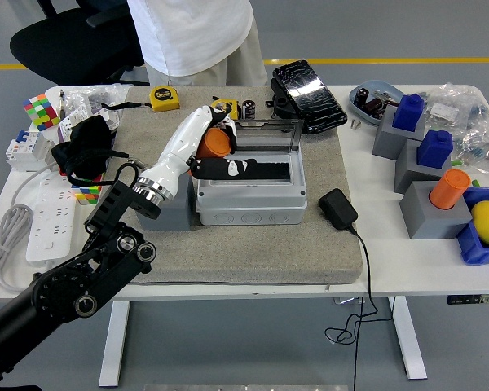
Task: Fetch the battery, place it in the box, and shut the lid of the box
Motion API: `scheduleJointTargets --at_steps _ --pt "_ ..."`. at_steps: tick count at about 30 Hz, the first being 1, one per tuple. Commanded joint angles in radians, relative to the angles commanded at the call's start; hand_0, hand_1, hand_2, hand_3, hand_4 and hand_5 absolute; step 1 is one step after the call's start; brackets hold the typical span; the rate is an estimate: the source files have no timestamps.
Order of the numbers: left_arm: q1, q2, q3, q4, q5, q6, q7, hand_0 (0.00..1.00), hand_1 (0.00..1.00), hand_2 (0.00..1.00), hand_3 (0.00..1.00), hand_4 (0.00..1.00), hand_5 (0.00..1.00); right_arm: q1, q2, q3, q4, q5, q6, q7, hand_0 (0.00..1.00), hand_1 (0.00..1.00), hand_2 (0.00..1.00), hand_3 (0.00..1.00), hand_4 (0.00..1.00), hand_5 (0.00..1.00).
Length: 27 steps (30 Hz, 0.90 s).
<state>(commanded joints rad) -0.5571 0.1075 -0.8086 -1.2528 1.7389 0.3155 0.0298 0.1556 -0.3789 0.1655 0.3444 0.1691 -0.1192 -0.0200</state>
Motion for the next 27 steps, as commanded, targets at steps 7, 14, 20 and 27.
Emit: scheduleJointTargets --at_steps 7,14,20,27 --pt "-0.138 -0.045 0.145 0.098 0.115 -0.064 0.166 0.184 0.12 0.145 0.234 0.907 0.002 0.001 0.0 -0.007 0.001 0.003 -0.001 0.001 0.503 0.622 0.663 0.563 0.947 0.517" --pt "-0.21 -0.084 0.227 0.179 0.117 -0.089 0.211 0.185 0.123 0.146 0.234 0.911 0.002 0.0 -0.001 -0.014 0.001 0.005 -0.001 0.0 0.503 0.621 0.663 0.563 0.947 0.517" --pt "-0.256 -0.107 0.267 0.226 0.127 -0.094 0.223 0.187 0.126 0.155 0.247 0.922 0.002 0.002 -0.001 -0.015 0.002 0.005 -0.001 0.001 0.503 0.621 0.662 0.562 0.946 0.517" --pt "-0.276 -0.107 0.29 0.257 0.14 -0.092 0.22 0.233 0.18 0.186 0.415 0.949 0.026 0.005 -0.001 -0.013 0.005 -0.002 -0.002 0.001 0.503 0.621 0.662 0.562 0.946 0.516"
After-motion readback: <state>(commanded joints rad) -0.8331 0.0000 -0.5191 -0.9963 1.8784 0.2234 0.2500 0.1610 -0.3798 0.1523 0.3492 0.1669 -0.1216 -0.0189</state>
